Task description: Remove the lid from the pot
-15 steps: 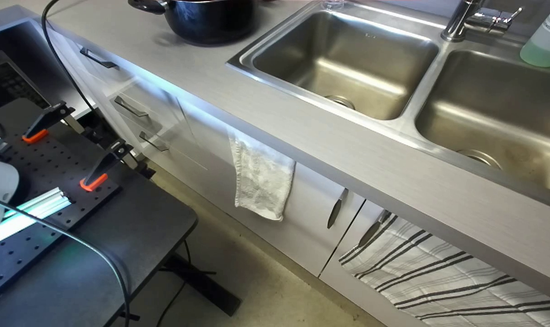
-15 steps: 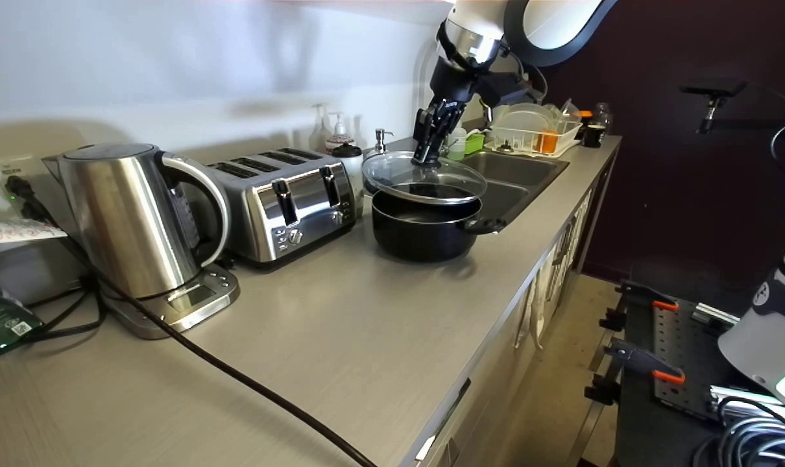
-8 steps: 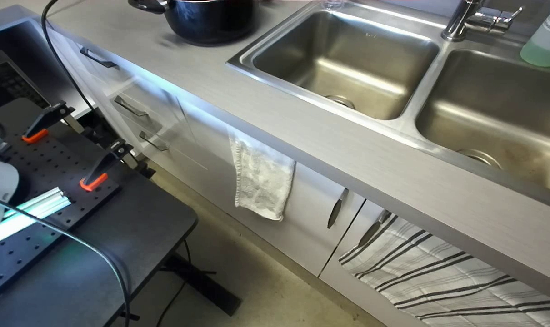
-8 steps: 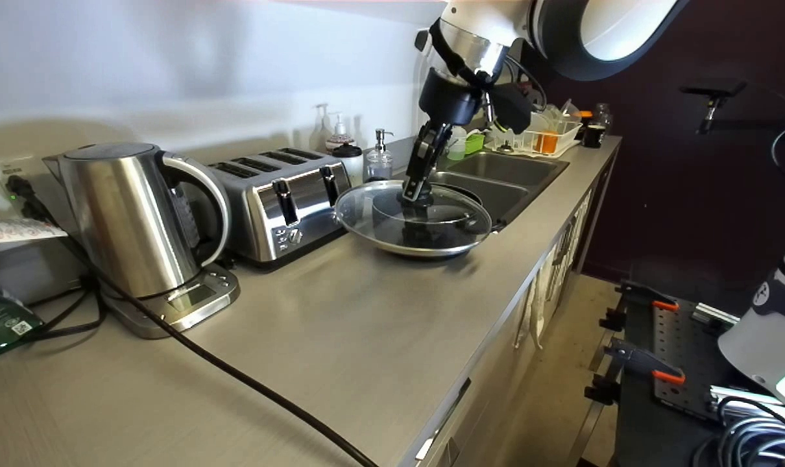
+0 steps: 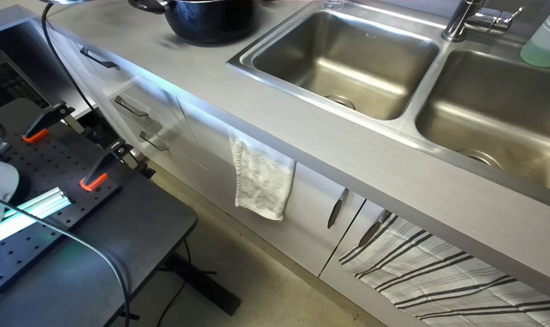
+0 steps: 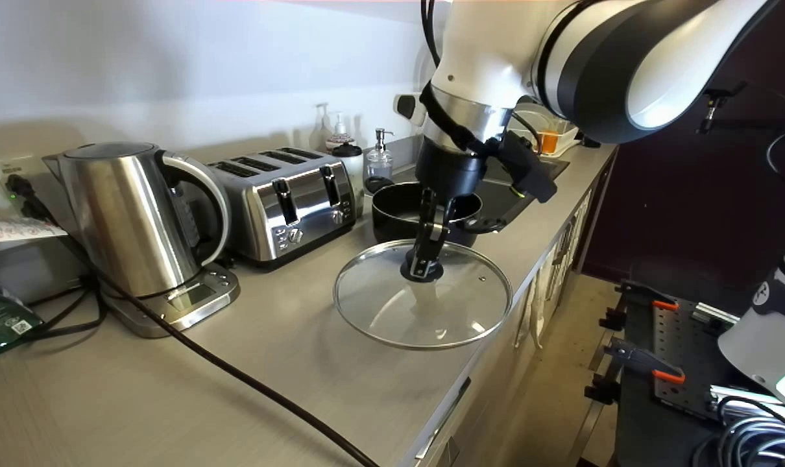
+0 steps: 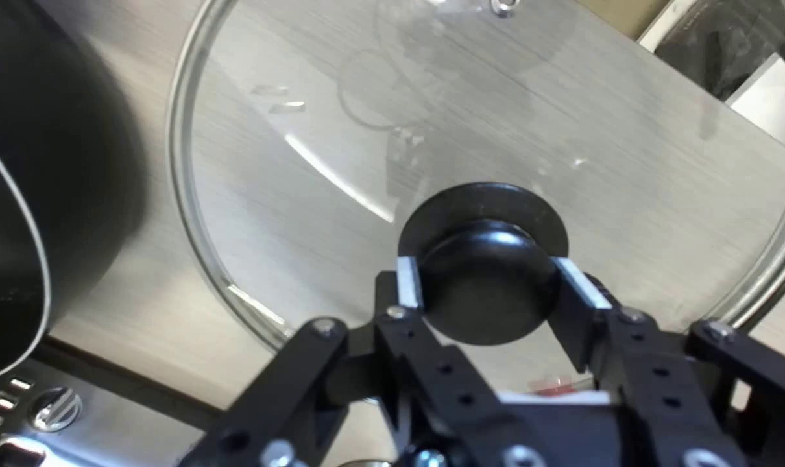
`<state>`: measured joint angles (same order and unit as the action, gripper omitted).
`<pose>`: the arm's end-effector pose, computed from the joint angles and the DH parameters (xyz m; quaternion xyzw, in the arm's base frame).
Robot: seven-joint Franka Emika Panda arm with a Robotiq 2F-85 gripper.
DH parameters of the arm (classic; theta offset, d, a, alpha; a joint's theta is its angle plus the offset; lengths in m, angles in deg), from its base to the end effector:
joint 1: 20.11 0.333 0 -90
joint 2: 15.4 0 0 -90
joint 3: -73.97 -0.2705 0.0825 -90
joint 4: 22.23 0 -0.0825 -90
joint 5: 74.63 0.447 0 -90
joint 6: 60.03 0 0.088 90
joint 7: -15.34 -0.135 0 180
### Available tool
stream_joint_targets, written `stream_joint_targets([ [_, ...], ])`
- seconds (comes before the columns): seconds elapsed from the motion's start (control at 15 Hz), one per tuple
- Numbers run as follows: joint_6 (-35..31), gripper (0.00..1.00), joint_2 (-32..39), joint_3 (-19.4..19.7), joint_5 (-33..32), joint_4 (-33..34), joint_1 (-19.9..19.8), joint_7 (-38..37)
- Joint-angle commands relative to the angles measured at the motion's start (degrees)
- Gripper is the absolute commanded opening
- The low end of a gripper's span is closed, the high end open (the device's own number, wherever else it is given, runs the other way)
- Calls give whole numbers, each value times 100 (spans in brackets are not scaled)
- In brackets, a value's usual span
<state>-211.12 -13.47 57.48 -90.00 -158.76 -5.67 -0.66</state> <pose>0.4825 0.2940 0.2087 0.9628 0.2357 0.1300 0.0226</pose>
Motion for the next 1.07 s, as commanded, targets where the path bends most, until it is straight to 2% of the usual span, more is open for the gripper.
stream_joint_targets([
  [0.0, -136, 25, 492, 155, -286, 281, 63, -136],
  [0.33, -596, 25, 1115, 616, -961, 496, 257, -502],
  [0.4, -729, 25, 1237, 598, -1192, 543, 180, -656],
  [0.67, -1181, 25, 1633, 917, -1837, 746, 310, -1159],
  [1.0, -1413, 25, 1940, 1150, -2103, 959, 425, -1557],
])
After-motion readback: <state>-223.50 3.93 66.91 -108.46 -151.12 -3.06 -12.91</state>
